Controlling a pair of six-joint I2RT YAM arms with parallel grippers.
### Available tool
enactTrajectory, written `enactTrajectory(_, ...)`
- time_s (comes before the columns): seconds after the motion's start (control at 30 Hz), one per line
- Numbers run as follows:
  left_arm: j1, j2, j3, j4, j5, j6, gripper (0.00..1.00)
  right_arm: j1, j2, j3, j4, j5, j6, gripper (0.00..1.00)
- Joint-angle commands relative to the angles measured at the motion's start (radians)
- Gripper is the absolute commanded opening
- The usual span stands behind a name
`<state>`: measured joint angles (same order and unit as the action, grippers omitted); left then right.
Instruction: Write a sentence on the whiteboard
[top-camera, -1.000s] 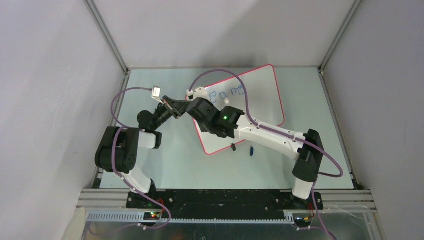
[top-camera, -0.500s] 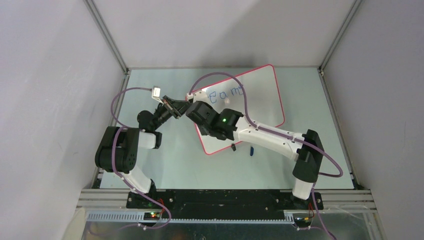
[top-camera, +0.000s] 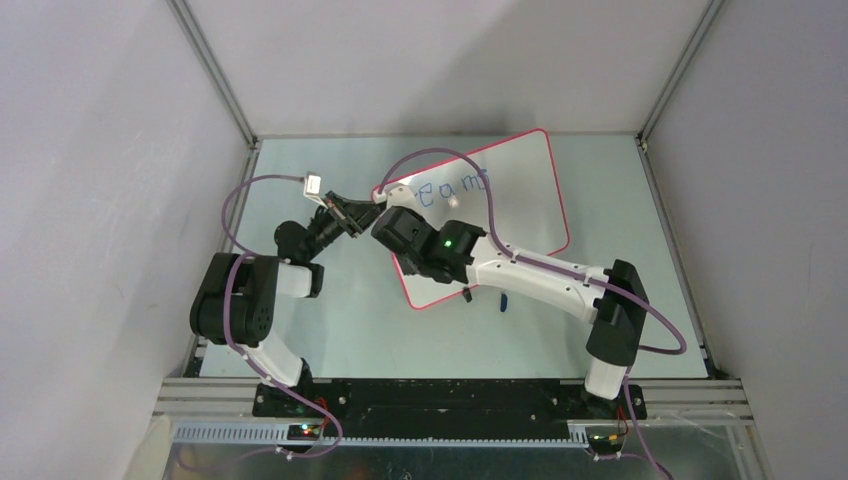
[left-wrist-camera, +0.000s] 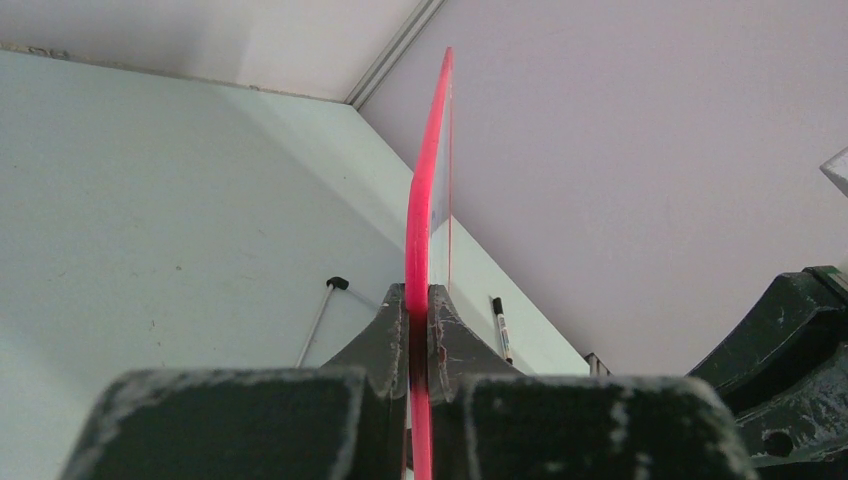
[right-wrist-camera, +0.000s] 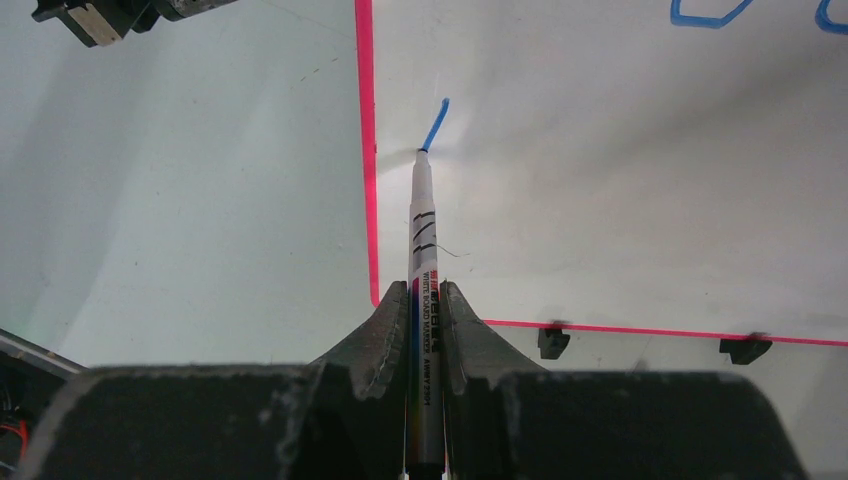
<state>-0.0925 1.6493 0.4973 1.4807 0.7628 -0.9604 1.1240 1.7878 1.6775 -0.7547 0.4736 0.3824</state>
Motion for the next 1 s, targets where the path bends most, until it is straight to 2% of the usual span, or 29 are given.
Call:
enactTrajectory(0.0,-0.013,-0.028,-0.012,0.052,0.018,0.066,0.00,0.004,-0.077,-0.002,0.013,0.015,0.001,0.00)
enactTrajectory(0.27,-0.013,-0.029,-0.011,0.052,0.018,0.066,0.00,-0.003,-0.110,-0.016,0.021,0.034,-0.014,0.00)
enactTrajectory(0.97,-0.014,-0.025,-0.009,0.052,0.020,0.065,0.00,-0.061,-0.050,0.039,0.042,-0.013,-0.055,0.00)
